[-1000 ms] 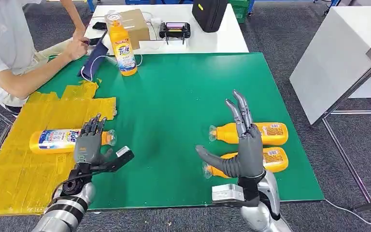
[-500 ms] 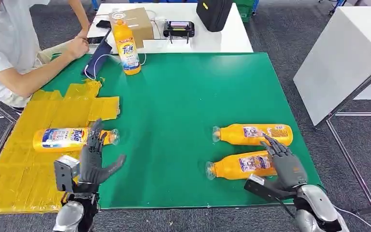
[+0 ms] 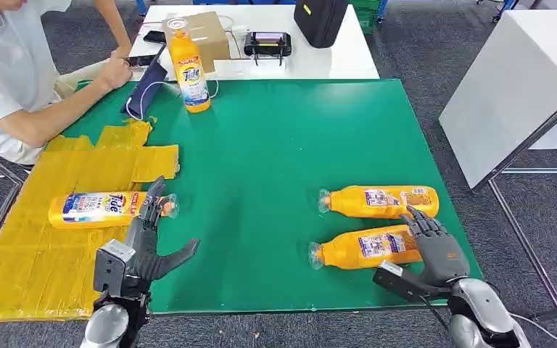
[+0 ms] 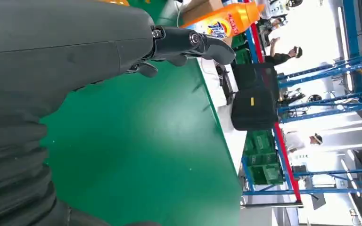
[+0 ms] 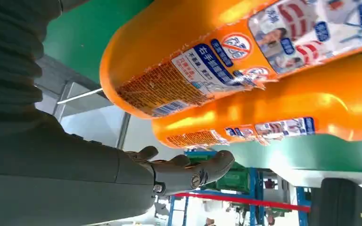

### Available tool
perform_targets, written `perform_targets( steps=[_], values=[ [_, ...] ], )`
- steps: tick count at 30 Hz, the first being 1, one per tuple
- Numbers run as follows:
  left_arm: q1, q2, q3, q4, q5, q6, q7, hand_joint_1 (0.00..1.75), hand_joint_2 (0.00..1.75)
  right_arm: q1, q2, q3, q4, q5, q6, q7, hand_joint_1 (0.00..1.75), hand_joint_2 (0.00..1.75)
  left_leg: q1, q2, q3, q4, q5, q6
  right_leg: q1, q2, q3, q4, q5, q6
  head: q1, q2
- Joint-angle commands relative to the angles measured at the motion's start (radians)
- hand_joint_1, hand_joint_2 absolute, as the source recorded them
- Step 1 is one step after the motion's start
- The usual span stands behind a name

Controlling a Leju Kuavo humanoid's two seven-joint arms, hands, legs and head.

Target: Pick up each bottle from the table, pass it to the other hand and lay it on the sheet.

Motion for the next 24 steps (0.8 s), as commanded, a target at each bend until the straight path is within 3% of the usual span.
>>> perform_targets(
  steps=[1, 10, 19, 20, 21, 22, 24],
  values=[
    [-0.045, 0.018, -0.048, 0.038, 0.005, -0.016, 0.005, 0.0, 1.75, -0.107, 0.035, 0.057, 0.184, 0.018, 0.036, -0.005, 0.0, 1.75, 0.001, 0.001, 0.004, -0.001, -0.001, -0.001, 0.001, 0.005, 0.004, -0.002, 0.0, -0.001, 0.0, 0.0],
    [-0.055, 0.018, -0.061, 0.048, 0.007, -0.021, 0.006, 0.0, 1.75, -0.152, 0.052, 0.086, 0.245, 0.025, 0.036, -0.014, 0.0, 1.75, 0.001, 0.001, 0.005, -0.001, -0.001, -0.002, 0.001, 0.006, 0.005, -0.002, -0.001, -0.002, 0.0, 0.0],
    [-0.091, 0.015, -0.091, 0.096, 0.035, -0.033, 0.01, 0.0, 1.75, -0.292, 0.071, 0.239, 0.514, 0.081, 0.058, -0.033, 0.02, 1.75, 0.002, 0.002, 0.006, -0.001, -0.001, -0.002, 0.001, 0.006, 0.006, -0.003, 0.0, -0.002, 0.0, 0.0],
    [-0.095, 0.014, -0.092, 0.103, 0.038, -0.033, 0.01, 0.0, 1.75, -0.299, 0.07, 0.25, 0.532, 0.081, 0.062, -0.034, 0.58, 1.75, 0.002, 0.002, 0.008, -0.002, -0.001, -0.002, 0.001, 0.008, 0.008, -0.003, 0.0, -0.002, 0.0, 0.0],
    [-0.098, 0.014, -0.094, 0.108, 0.042, -0.034, 0.009, 0.0, 1.75, -0.306, 0.066, 0.266, 0.548, 0.081, 0.068, -0.037, 1.4, 1.75, 0.002, 0.001, 0.006, -0.001, 0.0, -0.002, 0.002, 0.006, 0.006, -0.003, 0.0, -0.002, 0.0, 0.0],
    [-0.105, 0.015, -0.099, 0.12, 0.05, -0.036, 0.006, 0.0, 1.75, -0.317, 0.048, 0.3, 0.568, 0.075, 0.092, -0.05, 1.61, 1.75, 0.002, 0.001, 0.009, -0.002, -0.001, -0.002, 0.001, 0.007, 0.009, -0.003, 0.0, -0.002, 0.0, 0.0],
    [-0.109, 0.015, -0.101, 0.128, 0.052, -0.036, 0.006, 0.0, 1.75, -0.32, 0.037, 0.307, 0.577, 0.067, 0.099, -0.055, 1.69, 1.75, 0.002, 0.0, 0.01, -0.002, -0.001, -0.002, 0.001, 0.007, 0.01, -0.003, 0.0, -0.002, 0.0, 0.0]
  ],
)
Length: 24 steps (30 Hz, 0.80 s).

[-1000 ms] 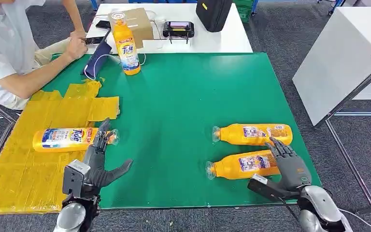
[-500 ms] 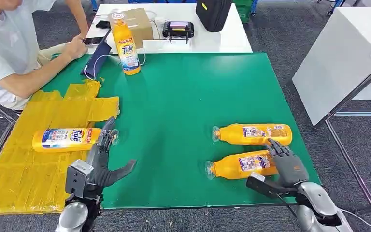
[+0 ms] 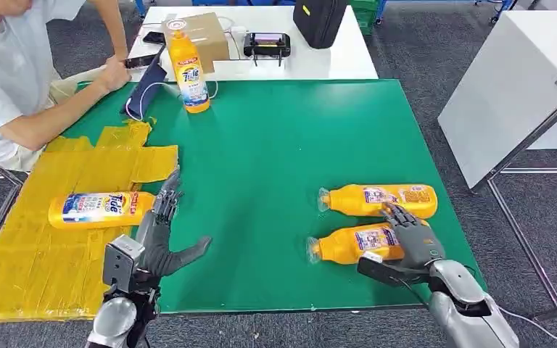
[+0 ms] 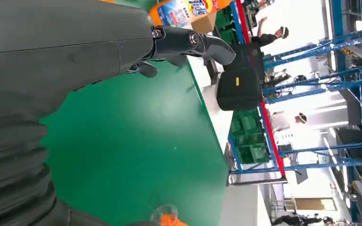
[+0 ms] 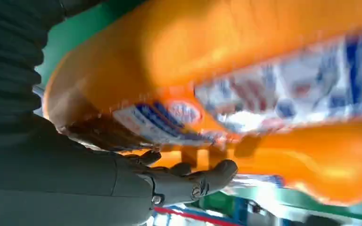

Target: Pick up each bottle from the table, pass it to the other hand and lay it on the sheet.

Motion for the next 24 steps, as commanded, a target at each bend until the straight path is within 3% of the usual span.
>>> perform_targets(
  steps=[1, 8, 14, 16, 20, 24],
  values=[
    [-0.064, 0.015, -0.039, 0.112, 0.022, -0.004, 0.002, 0.0, 1.75, -0.1, -0.003, 0.17, 0.265, -0.007, 0.049, -0.024, 1.69, 1.75, 0.002, -0.002, 0.008, -0.002, -0.001, -0.002, 0.001, 0.006, 0.009, -0.003, -0.001, -0.002, 0.0, 0.0],
    [-0.073, 0.017, -0.045, 0.138, 0.036, -0.001, -0.006, 0.0, 1.75, -0.099, -0.064, 0.207, 0.25, -0.066, 0.094, -0.056, 1.75, 1.75, 0.002, -0.005, 0.013, -0.001, -0.001, -0.002, 0.001, 0.004, 0.004, -0.003, -0.001, -0.004, 0.0, 0.0],
    [-0.073, 0.018, -0.046, 0.137, 0.037, -0.001, -0.007, 0.0, 1.75, -0.097, -0.067, 0.214, 0.242, -0.071, 0.097, -0.056, 1.75, 1.75, 0.002, -0.003, 0.017, -0.002, -0.003, -0.002, 0.0, 0.003, 0.008, -0.003, -0.003, -0.002, 0.0, 0.0],
    [-0.074, 0.019, -0.047, 0.139, 0.041, 0.0, -0.008, 0.0, 1.75, -0.095, -0.081, 0.224, 0.229, -0.08, 0.099, -0.054, 1.75, 1.75, 0.002, -0.003, 0.017, -0.002, -0.003, -0.002, 0.0, 0.004, 0.017, -0.004, -0.002, -0.003, 0.0, 0.0],
    [-0.059, 0.021, -0.036, 0.119, 0.043, 0.002, -0.008, 0.0, 1.75, -0.076, -0.07, 0.208, 0.154, -0.101, 0.031, -0.035, 1.75, 1.75, 0.002, -0.004, 0.017, -0.001, -0.003, -0.002, 0.0, 0.003, 0.017, -0.003, -0.002, -0.003, 0.0, 0.0],
    [-0.008, 0.013, -0.008, 0.051, 0.022, 0.004, 0.013, 0.0, 1.75, -0.018, 0.059, 0.093, -0.05, -0.054, -0.157, 0.036, 1.75, 1.75, 0.002, -0.001, 0.017, -0.001, -0.004, -0.002, 0.0, 0.006, 0.014, -0.002, -0.003, -0.002, 0.0, 0.0]
  ],
)
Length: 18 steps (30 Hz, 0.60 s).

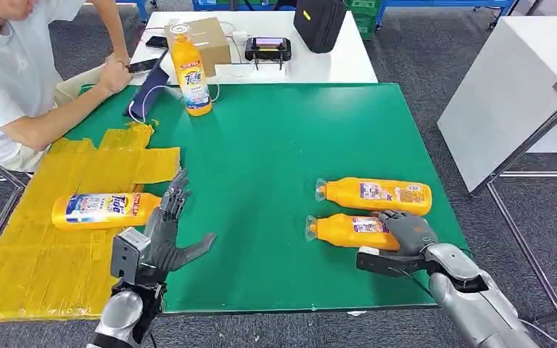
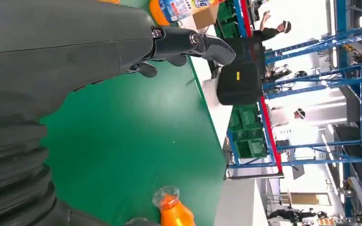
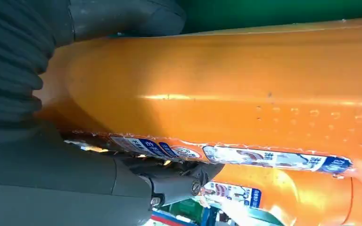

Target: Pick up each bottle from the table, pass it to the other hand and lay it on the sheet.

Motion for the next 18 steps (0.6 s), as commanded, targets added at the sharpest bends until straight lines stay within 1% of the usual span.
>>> perform_targets(
  steps=[1, 2, 3, 4, 6, 8, 9, 10, 12, 13, 14, 15, 18],
  values=[
    [0.038, 0.011, 0.01, -0.033, -0.025, 0.001, 0.026, 0.0, 1.75, 0.129, 0.185, -0.119, -0.265, 0.03, -0.271, 0.081, 1.75, 1.75, 0.001, 0.001, 0.0, -0.001, -0.001, -0.002, 0.001, 0.005, 0.003, -0.001, 0.0, -0.002, 0.0, 0.0],
    [0.047, 0.01, 0.009, -0.043, -0.028, 0.001, 0.027, 0.0, 1.75, 0.146, 0.206, -0.132, -0.322, 0.03, -0.281, 0.087, 1.75, 1.75, 0.001, 0.002, -0.001, -0.001, -0.001, -0.001, 0.001, 0.005, 0.003, -0.001, 0.001, -0.001, 0.0, 0.0],
    [0.049, 0.01, 0.009, -0.045, -0.029, 0.001, 0.027, 0.0, 1.75, 0.15, 0.209, -0.132, -0.34, 0.038, -0.271, 0.099, 1.75, 1.75, 0.002, 0.003, -0.001, -0.001, -0.002, -0.003, 0.001, 0.008, 0.002, 0.0, 0.0, -0.003, 0.0, 0.0],
    [0.049, 0.01, 0.008, -0.045, -0.029, 0.001, 0.027, 0.0, 1.75, 0.154, 0.209, -0.132, -0.355, 0.042, -0.262, 0.107, 1.75, 1.75, 0.001, 0.004, -0.001, 0.0, -0.002, -0.002, 0.001, 0.008, 0.002, 0.001, 0.0, -0.003, 0.0, 0.0],
    [0.048, 0.009, 0.007, -0.043, -0.029, 0.001, 0.027, 0.0, 1.75, 0.161, 0.201, -0.138, -0.353, 0.042, -0.264, 0.106, 1.75, 1.75, 0.001, 0.003, -0.004, 0.0, -0.002, -0.003, 0.001, 0.008, -0.001, 0.002, -0.001, -0.003, 0.0, 0.0],
    [0.047, 0.009, 0.007, -0.041, -0.029, 0.001, 0.027, 0.0, 1.75, 0.16, 0.199, -0.14, -0.35, 0.04, -0.263, 0.104, 1.75, 1.75, 0.0, 0.001, -0.007, -0.001, -0.001, -0.002, 0.001, 0.004, -0.004, 0.001, 0.0, -0.002, -0.001, 0.0],
    [0.044, 0.01, 0.002, -0.036, -0.032, -0.001, 0.028, 0.0, 1.75, 0.177, 0.252, -0.2, -0.377, -0.024, -0.39, 0.025, 1.75, 1.75, 0.002, 0.0, -0.005, 0.0, -0.002, -0.002, 0.002, 0.005, -0.003, 0.001, -0.001, -0.003, 0.0, 0.0],
    [0.045, 0.011, -0.004, -0.034, -0.033, -0.002, 0.028, 0.0, 1.75, 0.19, 0.276, -0.223, -0.406, -0.055, -0.423, -0.004, 1.75, 1.75, 0.001, -0.001, -0.006, 0.0, -0.001, -0.002, 0.001, 0.003, -0.004, 0.001, -0.001, -0.003, 0.0, 0.0],
    [0.035, 0.019, -0.038, -0.012, -0.031, -0.007, 0.029, 0.0, 1.75, 0.233, 0.345, -0.272, -0.552, -0.182, -0.507, -0.074, 1.75, 1.75, 0.002, 0.0, -0.008, 0.0, -0.001, -0.003, 0.002, 0.005, -0.004, 0.002, -0.001, -0.003, 0.0, 0.0],
    [0.03, 0.021, -0.049, -0.004, -0.031, -0.008, 0.029, 0.0, 1.75, 0.24, 0.358, -0.28, -0.577, -0.22, -0.514, -0.087, 1.75, 1.75, 0.0, 0.001, -0.011, 0.0, 0.0, -0.002, 0.001, 0.004, -0.008, 0.003, -0.001, -0.003, 0.0, 0.0],
    [0.021, 0.024, -0.068, 0.012, -0.032, -0.01, 0.028, 0.0, 1.75, 0.246, 0.383, -0.291, -0.613, -0.311, -0.517, -0.116, 1.75, 1.75, 0.001, 0.001, -0.009, 0.001, -0.002, -0.003, 0.001, 0.007, -0.007, 0.003, -0.002, -0.003, 0.0, 0.0],
    [0.009, 0.028, -0.089, 0.027, -0.034, -0.01, 0.025, 0.0, 1.75, 0.248, 0.405, -0.297, -0.636, -0.412, -0.501, -0.15, 1.75, 1.75, 0.001, 0.0, -0.01, 0.0, -0.001, -0.003, 0.001, 0.005, -0.008, 0.003, -0.001, -0.003, 0.0, 0.0],
    [-0.02, 0.032, -0.123, 0.057, -0.027, -0.001, 0.02, 0.0, 1.75, 0.229, 0.451, -0.301, -0.635, -0.533, -0.5, -0.197, 1.75, 1.75, 0.001, -0.002, -0.011, 0.0, 0.0, -0.003, 0.001, 0.002, -0.008, 0.002, -0.001, -0.003, 0.0, 0.0]
  ],
)
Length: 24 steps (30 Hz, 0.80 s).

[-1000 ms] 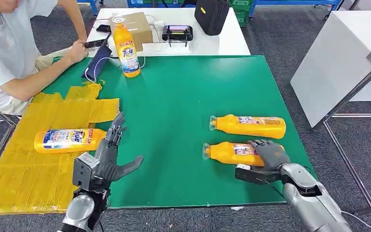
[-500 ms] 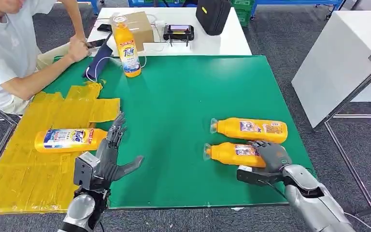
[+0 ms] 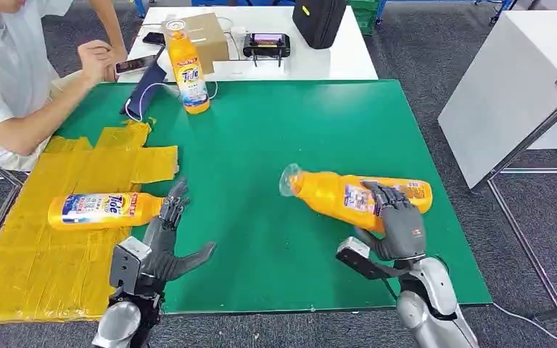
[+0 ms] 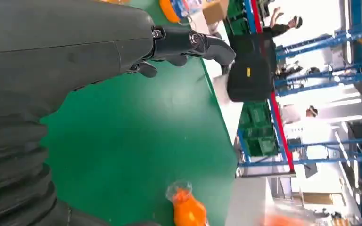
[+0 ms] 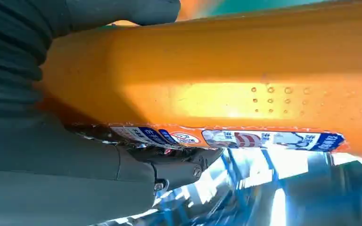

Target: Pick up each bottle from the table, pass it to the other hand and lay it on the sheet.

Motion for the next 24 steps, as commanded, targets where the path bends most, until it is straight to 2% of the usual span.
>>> perform_targets(
  steps=[1, 5, 9, 12, 24],
  values=[
    [-0.08, 0.033, -0.119, 0.113, 0.005, 0.004, -0.002, 0.0, 1.75, 0.014, 0.206, -0.111, -0.192, -0.348, -0.002, -0.126, 1.75, 1.75, 0.001, -0.003, 0.003, 0.0, -0.001, -0.002, 0.0, 0.003, 0.003, 0.001, -0.002, -0.002, 0.0, 0.0],
    [-0.101, 0.039, -0.135, 0.124, 0.022, -0.004, 0.0, 0.0, 1.75, -0.033, 0.25, -0.074, -0.126, -0.451, 0.048, -0.14, 1.75, 1.75, 0.001, 0.0, 0.002, 0.0, -0.001, -0.001, 0.0, 0.005, 0.002, 0.0, 0.0, -0.002, 0.0, 0.0],
    [-0.136, 0.033, -0.151, 0.131, 0.072, -0.018, -0.002, 0.0, 1.75, -0.104, 0.302, 0.035, 0.021, -0.55, 0.166, -0.139, 1.75, 1.75, 0.001, 0.002, 0.003, 0.0, -0.001, -0.002, 0.001, 0.008, 0.002, 0.0, 0.0, -0.003, 0.0, 0.0],
    [-0.162, 0.038, -0.168, 0.13, 0.114, -0.029, 0.001, 0.0, 1.75, -0.149, 0.325, 0.123, 0.135, -0.567, 0.198, -0.147, 1.75, 1.75, 0.002, 0.004, 0.004, -0.001, 0.0, -0.003, 0.001, 0.009, 0.003, -0.001, 0.0, -0.002, 0.0, 0.0],
    [-0.162, 0.047, -0.18, 0.126, 0.127, -0.026, 0.003, 0.0, 1.75, -0.154, 0.314, 0.143, 0.148, -0.583, 0.187, -0.158, 1.75, 1.75, 0.001, 0.0, 0.001, -0.001, 0.001, -0.003, 0.0, 0.003, 0.001, 0.0, 0.0, -0.001, 0.0, 0.0]
  ],
)
